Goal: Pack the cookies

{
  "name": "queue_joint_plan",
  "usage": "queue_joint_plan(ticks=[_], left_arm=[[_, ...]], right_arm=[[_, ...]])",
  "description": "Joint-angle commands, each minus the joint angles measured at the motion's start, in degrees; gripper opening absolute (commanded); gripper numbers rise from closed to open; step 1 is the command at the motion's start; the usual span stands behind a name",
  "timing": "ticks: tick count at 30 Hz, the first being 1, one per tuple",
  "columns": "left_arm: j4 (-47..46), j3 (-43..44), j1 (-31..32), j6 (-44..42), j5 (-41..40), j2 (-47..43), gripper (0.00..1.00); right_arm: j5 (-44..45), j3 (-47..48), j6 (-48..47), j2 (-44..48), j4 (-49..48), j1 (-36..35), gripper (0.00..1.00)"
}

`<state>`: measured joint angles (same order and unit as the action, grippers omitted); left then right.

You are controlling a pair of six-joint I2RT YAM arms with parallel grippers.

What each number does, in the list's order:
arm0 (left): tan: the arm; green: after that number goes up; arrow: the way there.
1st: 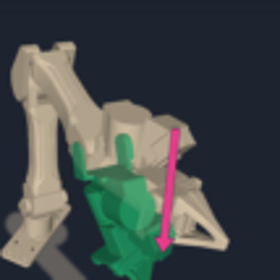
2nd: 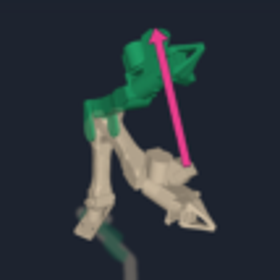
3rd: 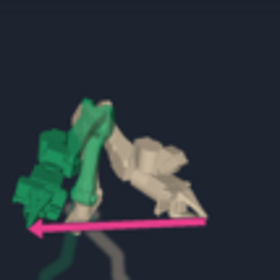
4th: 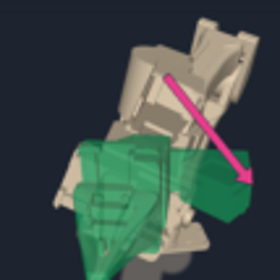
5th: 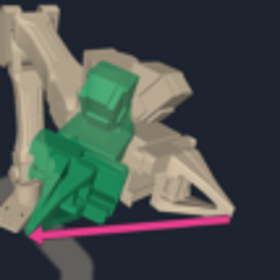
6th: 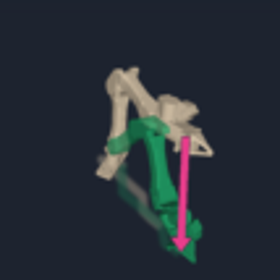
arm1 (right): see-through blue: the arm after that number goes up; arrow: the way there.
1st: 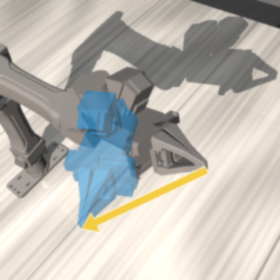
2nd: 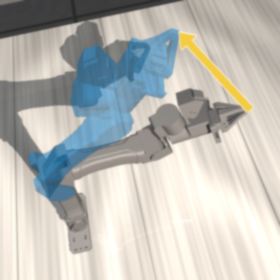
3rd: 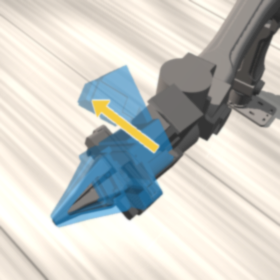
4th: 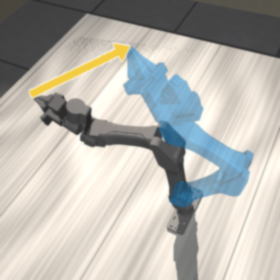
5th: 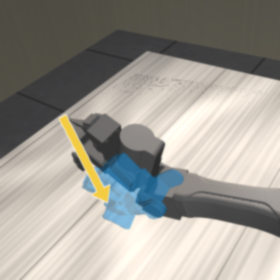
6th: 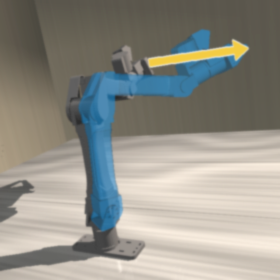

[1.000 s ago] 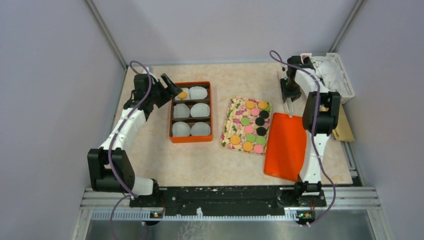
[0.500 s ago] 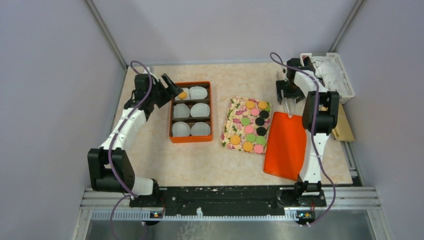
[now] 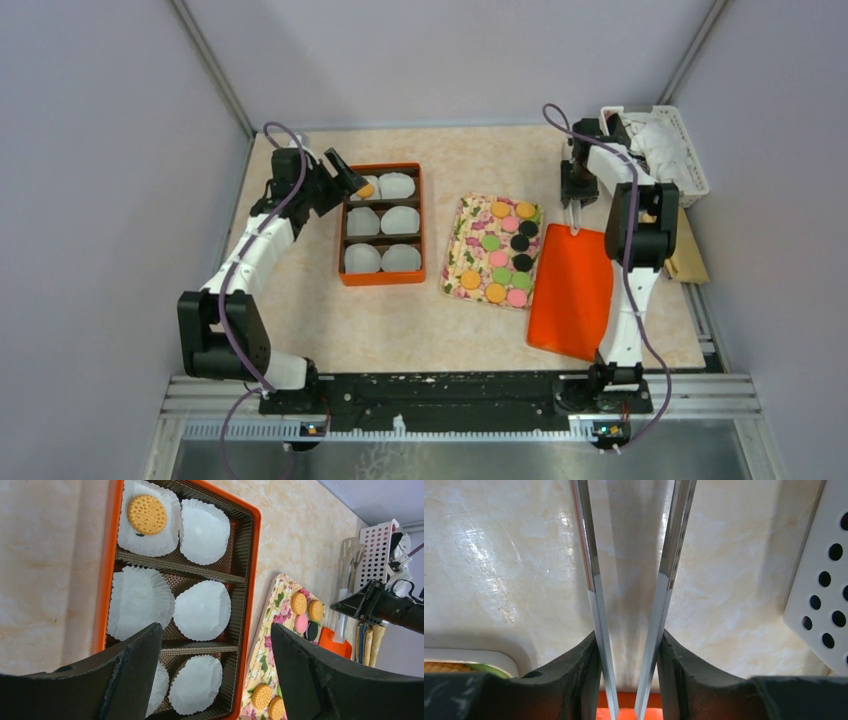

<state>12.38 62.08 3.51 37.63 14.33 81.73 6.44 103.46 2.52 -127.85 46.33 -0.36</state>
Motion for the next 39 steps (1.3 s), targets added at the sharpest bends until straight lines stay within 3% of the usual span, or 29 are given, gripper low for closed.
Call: queue_joint_plan(ticks=[1, 6, 14, 25, 30, 39], left_arm=[[-2.72, -0.03, 0.4, 0.39, 0.85, -0.06, 0.85], [-2.33, 0.3, 0.45, 0.21, 0.55, -0.61, 0.85], [-1.55, 1.19, 0.45, 0.0, -0.12, -1.67, 0.86], [-1.54, 1.37, 0.44, -0.17, -0.41, -2.23, 0.86], [-1.55, 1.51, 0.45, -0.1, -0.52, -2.53, 0.86], [-0.55, 1.53, 0.58, -0.56, -1.62, -3.81, 0.86]], right_arm=[[2.51, -2.43, 1.15, 2.67, -0.39, 0.0, 0.37], [3.81, -1.87, 1.35, 7.6, -2.09, -3.19, 0.35], [16.18, 0.34, 0.62, 13.25, 0.12, -12.49, 0.35], [19.53, -0.22, 2.84, 18.27, 2.74, -13.63, 0.43], [15.85, -3.32, 3.99, 22.33, -0.2, -13.72, 0.43], [0.42, -14.98, 7.63, 36.47, -7.36, -14.89, 0.42]])
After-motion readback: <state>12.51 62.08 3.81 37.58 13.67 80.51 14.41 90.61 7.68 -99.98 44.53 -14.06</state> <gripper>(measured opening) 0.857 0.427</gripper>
